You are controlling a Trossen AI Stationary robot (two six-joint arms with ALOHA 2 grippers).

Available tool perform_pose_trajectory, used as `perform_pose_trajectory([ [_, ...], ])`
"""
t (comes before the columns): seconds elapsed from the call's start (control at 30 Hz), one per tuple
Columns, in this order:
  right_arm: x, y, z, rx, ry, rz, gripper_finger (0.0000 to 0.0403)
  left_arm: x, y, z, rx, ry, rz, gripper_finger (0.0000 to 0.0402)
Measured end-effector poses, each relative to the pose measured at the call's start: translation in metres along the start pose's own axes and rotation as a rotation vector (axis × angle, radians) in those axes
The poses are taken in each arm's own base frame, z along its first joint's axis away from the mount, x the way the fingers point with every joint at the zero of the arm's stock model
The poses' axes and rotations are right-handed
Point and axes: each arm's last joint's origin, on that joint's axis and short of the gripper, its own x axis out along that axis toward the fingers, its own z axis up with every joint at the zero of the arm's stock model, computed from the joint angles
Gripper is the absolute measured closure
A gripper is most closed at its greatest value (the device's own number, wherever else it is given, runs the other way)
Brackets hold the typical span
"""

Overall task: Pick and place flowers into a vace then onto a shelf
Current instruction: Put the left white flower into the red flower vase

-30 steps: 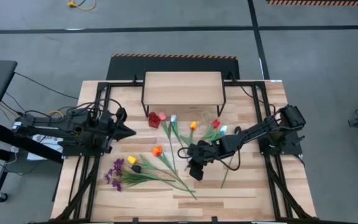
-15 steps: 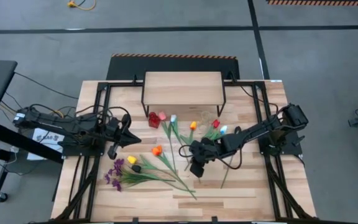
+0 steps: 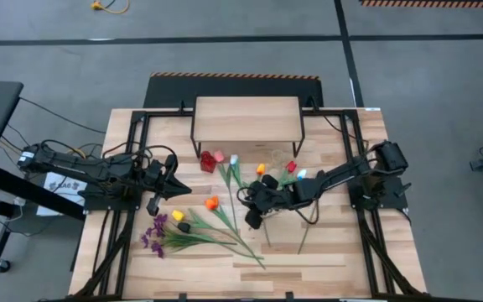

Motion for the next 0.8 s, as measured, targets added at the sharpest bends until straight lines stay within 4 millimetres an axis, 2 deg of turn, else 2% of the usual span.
perform_pose_trajectory([
  [0.3,0.037,-0.012,-0.015,0.025,0.073,-0.071,0.0321,0.000,0.000,0.000,0.000,0.001,0.000,0.0401],
  [0.57,0.066,-0.014,-0.028,0.014,0.103,-0.117,0.0321,0.000,0.000,0.000,-0.001,0.000,0.000,0.0401],
  [0.8,0.067,-0.013,-0.028,0.011,0.107,-0.118,0.0321,0.000,0.000,0.000,-0.001,0.000,0.000,0.0401],
])
